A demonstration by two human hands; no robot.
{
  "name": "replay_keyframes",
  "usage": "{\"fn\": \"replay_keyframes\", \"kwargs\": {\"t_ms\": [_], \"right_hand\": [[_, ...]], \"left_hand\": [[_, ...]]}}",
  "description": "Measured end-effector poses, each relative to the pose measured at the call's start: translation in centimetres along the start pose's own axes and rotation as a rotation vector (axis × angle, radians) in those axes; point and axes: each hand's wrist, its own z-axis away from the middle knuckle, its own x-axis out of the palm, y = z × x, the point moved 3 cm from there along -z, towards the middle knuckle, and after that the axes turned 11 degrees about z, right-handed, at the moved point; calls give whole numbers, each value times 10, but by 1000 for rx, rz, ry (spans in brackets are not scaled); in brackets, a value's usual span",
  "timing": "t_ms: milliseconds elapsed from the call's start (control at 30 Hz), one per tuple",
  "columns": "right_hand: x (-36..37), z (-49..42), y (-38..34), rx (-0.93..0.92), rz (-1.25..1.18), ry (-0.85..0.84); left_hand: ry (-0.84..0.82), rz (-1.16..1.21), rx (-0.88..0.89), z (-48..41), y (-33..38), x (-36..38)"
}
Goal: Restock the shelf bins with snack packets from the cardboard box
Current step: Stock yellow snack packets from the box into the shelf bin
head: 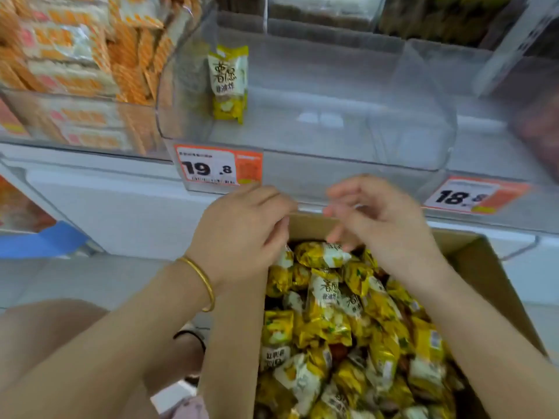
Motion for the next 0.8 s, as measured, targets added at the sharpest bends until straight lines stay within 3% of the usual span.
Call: {"fn": "replay_keyframes", "kwargs": {"t_ms": [100, 167, 333, 433, 500, 600, 667, 733, 800], "right_hand": [[23, 19, 95, 223, 414, -159], [40, 26, 137, 258, 661, -219], [96, 49, 166, 462, 889, -333], [101, 54, 158, 472, 785, -213], [86, 55, 147, 450, 550, -105], [61, 58, 119, 376, 181, 30], [55, 57, 106, 319, 72, -20], [51, 54, 108, 328, -8, -98], [38, 47, 125, 414, -15, 62]], "left_hand": [[-235, 2, -41, 16, 4, 39], [-295, 28, -90, 23, 4, 55], [-359, 10, -131, 23, 10, 76], [-414, 23, -256, 22, 8, 85], [-462, 43, -401, 23, 6, 93], [-528, 327, -764, 27, 5, 111], [-489, 619, -963, 28, 7, 121], [-436, 649, -989, 26, 7, 124], [-355, 666, -1049, 28, 2, 124]]}}
